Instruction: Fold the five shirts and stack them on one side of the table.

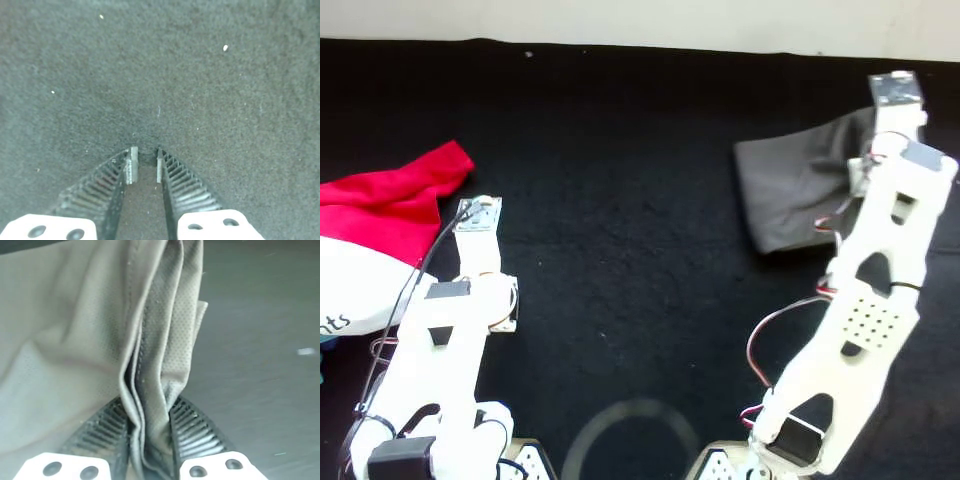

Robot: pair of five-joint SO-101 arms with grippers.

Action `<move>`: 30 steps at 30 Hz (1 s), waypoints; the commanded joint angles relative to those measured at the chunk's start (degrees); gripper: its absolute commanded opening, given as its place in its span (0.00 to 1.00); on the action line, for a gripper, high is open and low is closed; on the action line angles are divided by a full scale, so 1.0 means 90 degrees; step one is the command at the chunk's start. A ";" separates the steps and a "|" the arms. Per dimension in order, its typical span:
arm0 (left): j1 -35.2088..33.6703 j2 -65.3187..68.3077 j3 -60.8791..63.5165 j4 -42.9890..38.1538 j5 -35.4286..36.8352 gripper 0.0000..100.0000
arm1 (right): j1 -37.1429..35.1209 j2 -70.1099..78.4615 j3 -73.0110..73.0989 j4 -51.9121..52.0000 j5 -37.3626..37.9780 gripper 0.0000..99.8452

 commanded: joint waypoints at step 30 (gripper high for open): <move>-0.0015 -0.0044 0.0073 -0.0137 -0.0029 0.09 | 0.0562 0.0767 -0.3013 0.1031 -0.0488 0.26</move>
